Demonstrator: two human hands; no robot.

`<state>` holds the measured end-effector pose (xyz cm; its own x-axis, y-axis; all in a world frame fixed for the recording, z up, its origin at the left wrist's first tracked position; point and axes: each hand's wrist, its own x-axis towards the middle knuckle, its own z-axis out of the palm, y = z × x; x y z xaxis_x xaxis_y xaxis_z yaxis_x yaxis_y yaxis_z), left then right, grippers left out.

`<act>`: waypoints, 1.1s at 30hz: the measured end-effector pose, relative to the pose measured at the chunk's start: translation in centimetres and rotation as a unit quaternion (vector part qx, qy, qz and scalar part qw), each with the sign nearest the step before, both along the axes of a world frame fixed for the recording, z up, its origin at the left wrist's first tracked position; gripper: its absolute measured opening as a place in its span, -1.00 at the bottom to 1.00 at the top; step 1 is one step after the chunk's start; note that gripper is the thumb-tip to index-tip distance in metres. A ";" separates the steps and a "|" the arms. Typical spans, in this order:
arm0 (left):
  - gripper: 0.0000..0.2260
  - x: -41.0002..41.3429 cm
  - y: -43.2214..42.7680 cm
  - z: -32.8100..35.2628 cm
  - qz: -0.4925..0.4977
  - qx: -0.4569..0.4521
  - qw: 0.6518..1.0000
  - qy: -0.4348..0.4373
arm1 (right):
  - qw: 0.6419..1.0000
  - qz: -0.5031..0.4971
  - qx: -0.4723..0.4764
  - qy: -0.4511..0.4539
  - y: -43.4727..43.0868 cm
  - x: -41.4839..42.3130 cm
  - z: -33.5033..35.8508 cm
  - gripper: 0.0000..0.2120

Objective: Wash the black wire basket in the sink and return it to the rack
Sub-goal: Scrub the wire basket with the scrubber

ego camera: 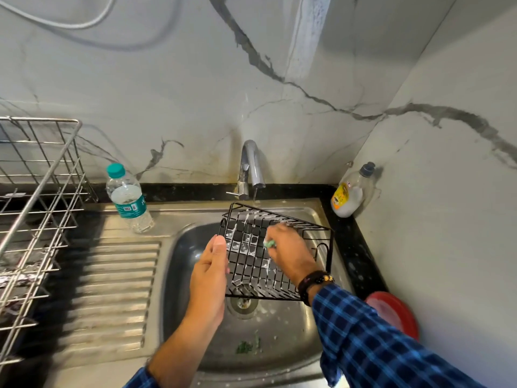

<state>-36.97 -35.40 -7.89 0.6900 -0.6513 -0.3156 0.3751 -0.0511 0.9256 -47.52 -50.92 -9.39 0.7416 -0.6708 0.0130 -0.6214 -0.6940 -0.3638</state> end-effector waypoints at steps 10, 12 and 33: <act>-0.42 0.7 1.0 -0.5 0.018 -0.018 1.000 0.005 | 0.946 0.049 -0.209 0.244 -2.8 -3.8 0.0 -0.66; -0.38 0.6 0.6 0.0 0.022 -0.031 0.999 -0.008 | 0.932 0.061 -0.239 0.266 -2.8 -3.6 0.1 -0.69; -0.73 -2.4 1.1 2.4 0.005 -0.003 0.993 -0.119 | 0.934 0.147 -0.089 0.312 -1.7 -3.4 -0.9 -0.86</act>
<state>-39.34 -34.29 -5.45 0.7516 -0.6447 -0.1396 0.1465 -0.0432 0.9883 -50.92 -52.60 -10.31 0.7940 -0.4648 -0.3919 -0.4464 -0.8833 0.1432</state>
